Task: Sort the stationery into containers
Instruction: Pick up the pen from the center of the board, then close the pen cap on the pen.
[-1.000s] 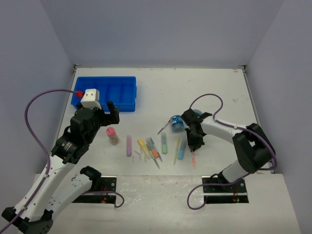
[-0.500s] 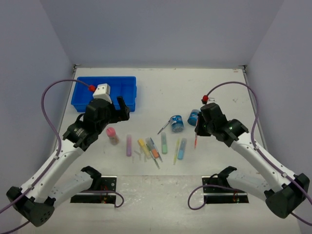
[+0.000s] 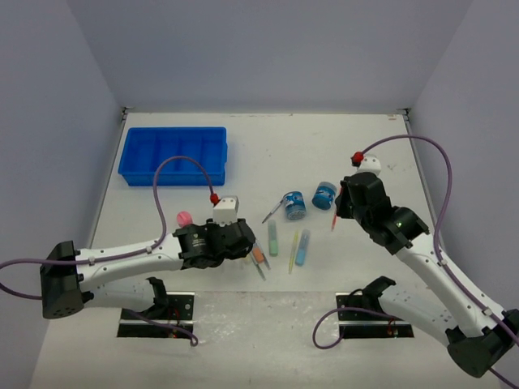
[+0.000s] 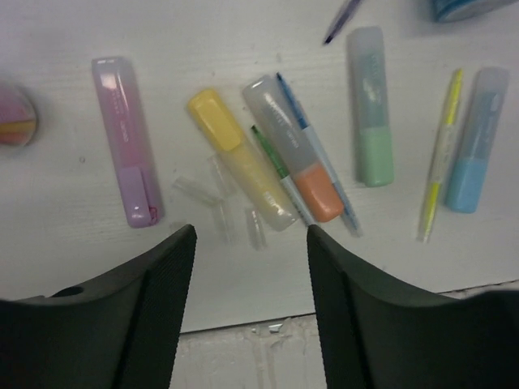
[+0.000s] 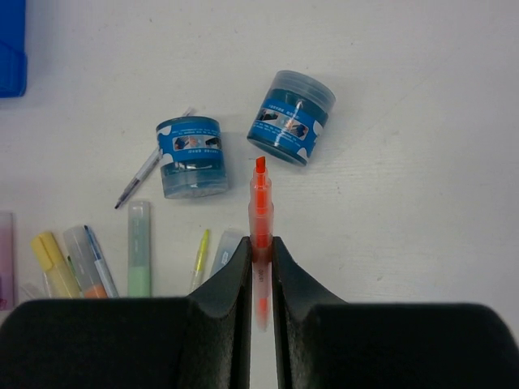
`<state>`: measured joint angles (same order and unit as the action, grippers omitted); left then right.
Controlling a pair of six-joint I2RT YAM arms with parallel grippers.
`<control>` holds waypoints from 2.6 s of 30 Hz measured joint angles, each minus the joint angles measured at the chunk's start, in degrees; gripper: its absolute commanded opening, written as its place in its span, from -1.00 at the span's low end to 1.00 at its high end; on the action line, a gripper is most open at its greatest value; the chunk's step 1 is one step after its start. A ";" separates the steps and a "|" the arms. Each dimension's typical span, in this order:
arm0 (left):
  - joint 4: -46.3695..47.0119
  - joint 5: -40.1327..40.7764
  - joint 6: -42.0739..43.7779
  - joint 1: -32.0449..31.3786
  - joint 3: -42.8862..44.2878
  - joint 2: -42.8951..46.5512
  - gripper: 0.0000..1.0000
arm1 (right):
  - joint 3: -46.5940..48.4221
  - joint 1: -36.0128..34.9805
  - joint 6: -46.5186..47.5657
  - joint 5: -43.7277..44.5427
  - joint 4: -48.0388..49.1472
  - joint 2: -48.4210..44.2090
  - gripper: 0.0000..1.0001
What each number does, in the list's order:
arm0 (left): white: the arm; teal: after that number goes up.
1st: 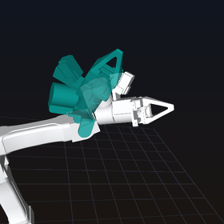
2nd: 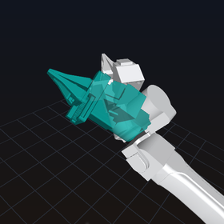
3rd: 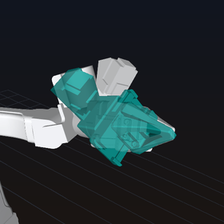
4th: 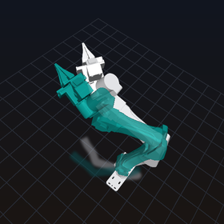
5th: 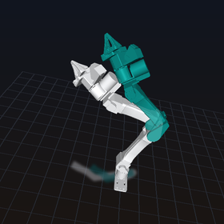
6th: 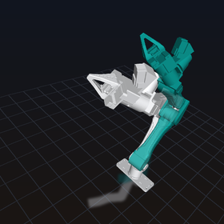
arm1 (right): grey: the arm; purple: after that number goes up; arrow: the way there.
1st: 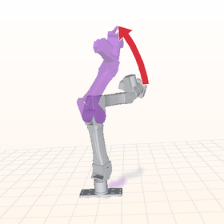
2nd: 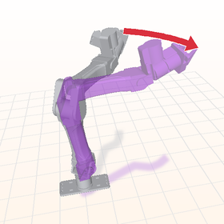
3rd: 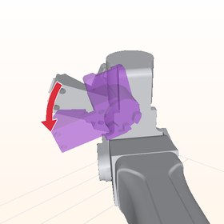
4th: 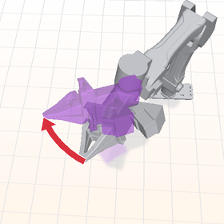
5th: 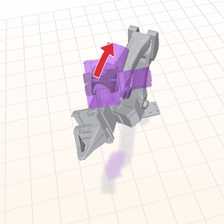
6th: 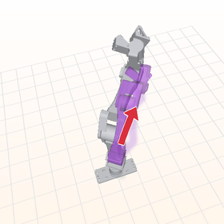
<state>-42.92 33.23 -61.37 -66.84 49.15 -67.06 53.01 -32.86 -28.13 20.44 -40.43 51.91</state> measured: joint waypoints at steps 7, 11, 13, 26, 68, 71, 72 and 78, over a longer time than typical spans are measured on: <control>-0.13 -1.90 -5.39 -2.97 -5.31 -1.95 -0.20 | -0.03 0.02 0.32 -0.15 1.36 -1.53 -1.00; 0.09 -1.94 -7.48 -4.80 -5.31 -3.75 -0.27 | -0.31 0.02 0.32 -0.26 1.56 -1.19 -1.00; 0.09 -1.92 -8.32 -4.99 -5.36 -4.81 -0.28 | -0.58 0.02 0.32 -0.31 1.54 -1.19 -1.00; 4.55 -2.25 -9.46 -5.20 -6.36 -7.64 -0.41 | -0.98 0.03 0.34 -0.44 1.54 0.22 -1.00; 10.70 -3.01 -8.93 -5.25 -7.81 -16.99 -0.50 | -0.98 0.15 0.97 -2.20 1.56 1.01 -1.00; 10.95 -2.63 -8.93 -5.25 -7.83 -17.70 -0.72 | -0.98 0.17 1.11 -2.42 1.60 1.02 -1.00; 11.05 -2.55 -8.87 -5.25 -7.83 -17.77 -0.82 | -0.98 0.19 1.15 -2.52 1.61 1.02 -1.00; 11.65 -2.38 -8.51 -5.25 -7.83 -17.83 -1.00 | -0.98 0.20 1.21 -3.50 1.76 1.02 -1.00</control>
<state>-31.27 30.85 -69.88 -72.10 41.32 -84.89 52.03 -32.67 -26.92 16.95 -38.67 52.93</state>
